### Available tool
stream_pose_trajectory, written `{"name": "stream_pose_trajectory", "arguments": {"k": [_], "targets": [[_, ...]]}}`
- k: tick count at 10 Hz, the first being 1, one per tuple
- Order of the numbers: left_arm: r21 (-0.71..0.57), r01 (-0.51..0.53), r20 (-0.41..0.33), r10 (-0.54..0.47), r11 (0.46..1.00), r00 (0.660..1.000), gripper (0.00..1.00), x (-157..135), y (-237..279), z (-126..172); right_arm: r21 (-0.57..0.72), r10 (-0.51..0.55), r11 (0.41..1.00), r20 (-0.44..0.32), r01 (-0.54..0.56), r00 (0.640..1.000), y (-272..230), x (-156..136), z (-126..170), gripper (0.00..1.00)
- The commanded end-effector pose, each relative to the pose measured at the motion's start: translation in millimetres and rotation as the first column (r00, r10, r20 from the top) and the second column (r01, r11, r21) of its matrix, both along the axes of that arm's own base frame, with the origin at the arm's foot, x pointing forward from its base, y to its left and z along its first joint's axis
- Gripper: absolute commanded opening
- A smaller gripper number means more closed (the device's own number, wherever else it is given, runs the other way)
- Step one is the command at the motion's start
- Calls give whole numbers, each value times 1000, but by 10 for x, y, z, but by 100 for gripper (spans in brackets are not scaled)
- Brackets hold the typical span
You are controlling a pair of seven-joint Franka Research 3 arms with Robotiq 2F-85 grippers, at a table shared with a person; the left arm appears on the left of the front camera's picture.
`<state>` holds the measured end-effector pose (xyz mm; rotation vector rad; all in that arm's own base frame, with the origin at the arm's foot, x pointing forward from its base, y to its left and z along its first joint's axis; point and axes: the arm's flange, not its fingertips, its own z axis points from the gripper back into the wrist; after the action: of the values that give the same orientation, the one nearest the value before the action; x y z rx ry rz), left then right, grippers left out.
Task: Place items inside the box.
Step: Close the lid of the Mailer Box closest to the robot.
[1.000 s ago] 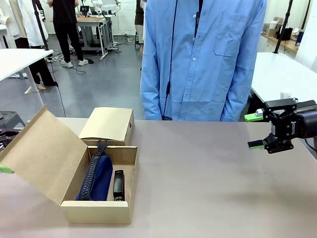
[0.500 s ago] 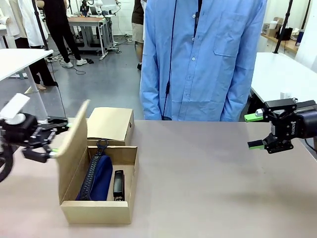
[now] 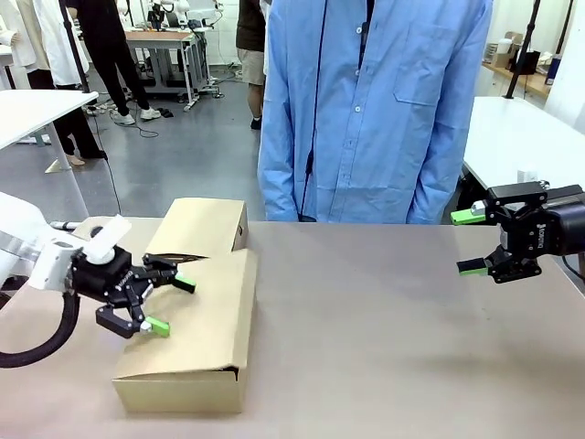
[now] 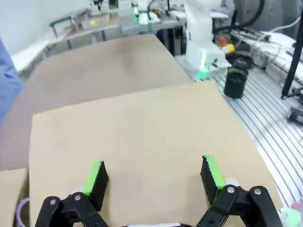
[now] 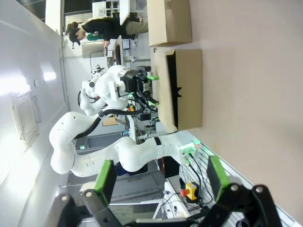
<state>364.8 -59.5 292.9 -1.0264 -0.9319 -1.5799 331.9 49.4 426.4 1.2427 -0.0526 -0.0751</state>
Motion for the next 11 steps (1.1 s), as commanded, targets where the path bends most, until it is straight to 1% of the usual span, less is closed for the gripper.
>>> {"name": "stream_pose_trajectory", "arguments": {"k": [1, 3, 4, 5, 6, 7, 8, 9, 10, 11], "targets": [[36, -26, 53, 24, 999, 998, 100, -1087, -104, -62, 12, -7, 1000, -14, 7, 1000, 10, -1, 38, 100], [34, -109, 92, 105, 993, 990, 100, -961, 9, 72, 12, -7, 1000, -14, 7, 1000, 10, -1, 38, 100], [-20, -148, 74, 149, 989, 986, 100, -886, 138, 227, 12, -7, 1000, -14, 7, 1000, 10, -1, 38, 100], [-118, -215, 26, 219, 969, 975, 100, -782, 388, 472, 12, -7, 1000, -14, 7, 1000, 10, -1, 38, 100], [-167, -318, -34, 317, 933, 948, 100, -673, 704, 681, 12, -7, 1000, -14, 7, 1000, 10, -1, 38, 100], [-172, -424, -138, 404, 889, 904, 100, -560, 1053, 833, 12, -7, 1000, -14, 7, 1000, 10, -1, 38, 100], [-92, -505, -261, 469, 858, 844, 100, -468, 1386, 900, 12, -7, 1000, -14, 7, 1000, 10, -1, 38, 100], [-23, -624, -315, 587, 781, 746, 100, -343, 1716, 873, 12, -7, 1000, -14, 7, 1000, 10, -1, 38, 100], [36, -649, -406, 605, 760, 685, 100, -245, 1964, 783, 12, -7, 1000, -14, 7, 1000, 10, -1, 38, 100], [111, -652, -539, 597, 750, 594, 100, -182, 2154, 662, 12, -7, 1000, -14, 7, 1000, 10, -1, 38, 100]]}}
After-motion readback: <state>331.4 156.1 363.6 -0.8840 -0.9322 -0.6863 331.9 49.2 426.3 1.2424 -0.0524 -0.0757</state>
